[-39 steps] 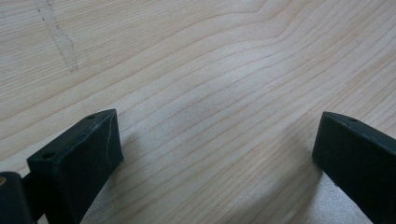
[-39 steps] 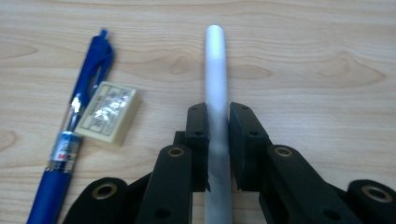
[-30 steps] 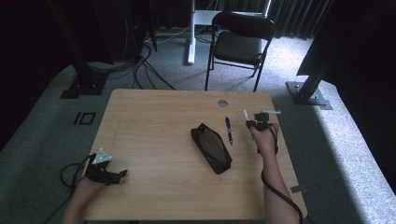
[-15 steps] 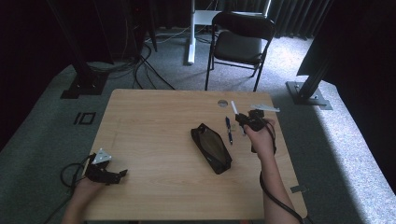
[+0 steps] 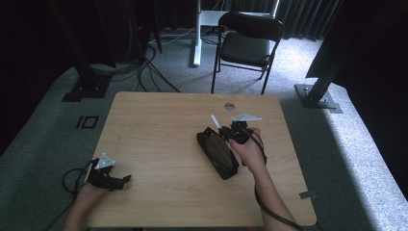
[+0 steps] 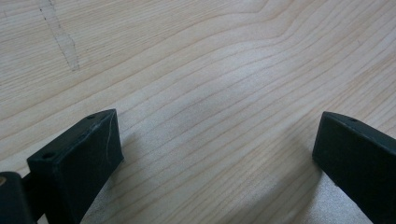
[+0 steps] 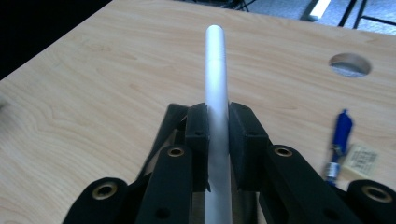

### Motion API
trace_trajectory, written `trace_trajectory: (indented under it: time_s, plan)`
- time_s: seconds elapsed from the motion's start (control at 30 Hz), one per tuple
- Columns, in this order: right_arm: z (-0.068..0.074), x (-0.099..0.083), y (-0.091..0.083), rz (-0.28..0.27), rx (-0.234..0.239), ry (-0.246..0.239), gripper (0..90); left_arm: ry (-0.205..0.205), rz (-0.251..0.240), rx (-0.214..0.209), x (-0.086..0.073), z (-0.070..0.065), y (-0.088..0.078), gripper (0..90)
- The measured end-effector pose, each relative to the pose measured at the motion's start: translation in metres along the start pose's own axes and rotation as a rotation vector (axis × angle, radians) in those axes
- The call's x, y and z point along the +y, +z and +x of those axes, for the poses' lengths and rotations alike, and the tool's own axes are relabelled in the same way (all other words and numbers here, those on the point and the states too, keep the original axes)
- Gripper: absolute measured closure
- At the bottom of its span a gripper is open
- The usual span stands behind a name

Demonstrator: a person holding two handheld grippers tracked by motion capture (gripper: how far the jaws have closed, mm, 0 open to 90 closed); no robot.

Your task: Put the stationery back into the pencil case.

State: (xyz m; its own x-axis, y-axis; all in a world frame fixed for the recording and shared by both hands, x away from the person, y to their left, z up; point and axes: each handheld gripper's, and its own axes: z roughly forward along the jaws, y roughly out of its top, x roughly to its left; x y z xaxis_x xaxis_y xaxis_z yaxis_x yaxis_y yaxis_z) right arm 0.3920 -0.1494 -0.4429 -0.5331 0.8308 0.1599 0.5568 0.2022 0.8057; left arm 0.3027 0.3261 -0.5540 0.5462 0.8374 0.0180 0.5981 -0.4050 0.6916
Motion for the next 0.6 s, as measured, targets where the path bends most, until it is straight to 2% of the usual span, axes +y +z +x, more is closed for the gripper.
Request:
trace_trajectory:
  time_s: [0.17,0.3,0.4,0.6]
  plan:
    - [0.008,-0.006,0.007,0.03,0.014,-0.002,78.4,0.0,0.0,0.0,0.0,0.0,0.0,1.6]
    - [0.013,-0.014,0.013,0.092,-0.006,-0.025,78.3,0.0,0.0,0.0,0.0,0.0,0.0,1.6]
    - [0.017,-0.018,0.017,0.135,0.0,-0.026,78.4,0.0,0.0,0.0,0.0,0.0,0.0,1.6]
    - [0.02,-0.024,0.03,0.203,-0.04,-0.031,78.4,0.0,0.0,0.0,0.0,0.0,0.0,1.6]
